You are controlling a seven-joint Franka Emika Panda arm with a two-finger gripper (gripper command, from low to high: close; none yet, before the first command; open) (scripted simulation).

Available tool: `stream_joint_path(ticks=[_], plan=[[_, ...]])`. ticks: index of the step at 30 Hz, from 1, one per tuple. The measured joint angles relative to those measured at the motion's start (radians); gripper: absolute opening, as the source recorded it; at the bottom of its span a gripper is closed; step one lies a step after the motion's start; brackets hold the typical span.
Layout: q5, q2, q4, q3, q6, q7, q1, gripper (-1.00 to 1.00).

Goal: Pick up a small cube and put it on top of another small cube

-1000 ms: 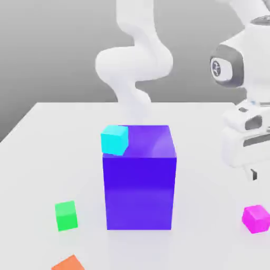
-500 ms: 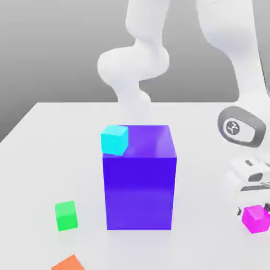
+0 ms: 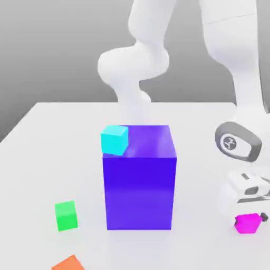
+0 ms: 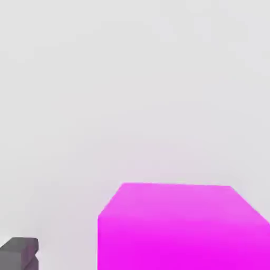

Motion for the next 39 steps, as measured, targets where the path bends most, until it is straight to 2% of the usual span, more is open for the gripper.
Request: stream_joint_path(ticks=[4, 5, 12, 28, 39], plan=[[0.026, 0.001, -0.005, 0.033, 0.043, -0.019, -0.028, 0.0], [0.026, 0.001, -0.005, 0.033, 0.043, -0.019, -0.028, -1.0], [0.028, 0.0, -0.006, 0.039, 0.049, -0.021, -0.034, -1.0], [-0.035, -0.047, -0.001, -0.023, -0.081, 0.024, 0.014, -1.0], [0.04, -0.148, -0.03, 0.03, -0.106, -0.032, -0.024, -1.0]])
